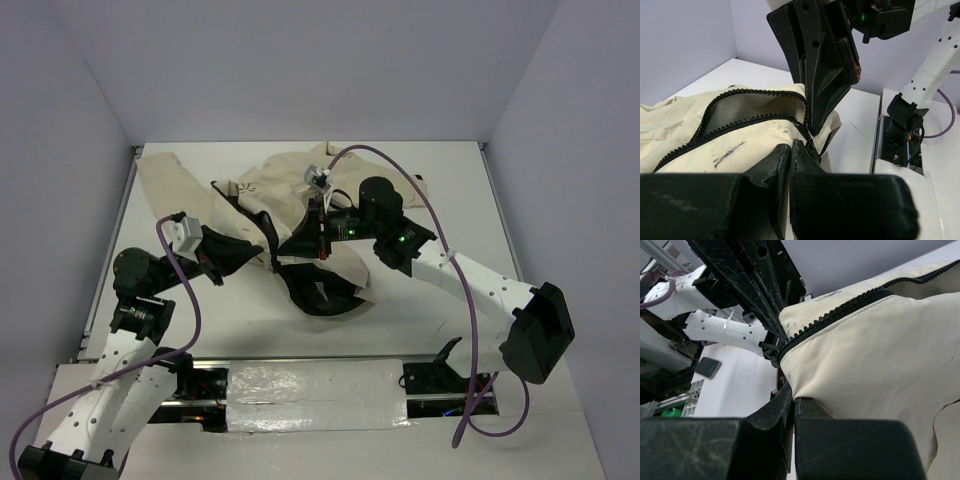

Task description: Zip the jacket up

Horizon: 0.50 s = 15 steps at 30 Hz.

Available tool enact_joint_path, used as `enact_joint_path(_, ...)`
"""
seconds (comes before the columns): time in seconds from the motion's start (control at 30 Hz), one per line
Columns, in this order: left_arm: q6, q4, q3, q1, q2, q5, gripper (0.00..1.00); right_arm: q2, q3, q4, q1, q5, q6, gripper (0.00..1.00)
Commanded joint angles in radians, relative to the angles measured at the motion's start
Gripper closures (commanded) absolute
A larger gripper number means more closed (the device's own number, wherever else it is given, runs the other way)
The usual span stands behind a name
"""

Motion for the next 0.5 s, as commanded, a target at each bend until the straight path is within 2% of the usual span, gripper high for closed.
enact_joint_path(0.0,0.024,0.047,0.010,-0.006,-0.014,0.055,1.00,-0.041,0.033,0.042,-0.010,-0.025,-0.021,1.00)
enact_joint_path(0.33,0.024,0.038,0.019,-0.006,0.000,0.064,1.00,-0.041,0.028,0.055,-0.012,-0.032,-0.023,1.00)
enact_joint_path(0.47,-0.015,0.011,0.024,-0.005,-0.007,-0.032,1.00,-0.040,0.033,0.026,-0.014,-0.037,-0.044,1.00)
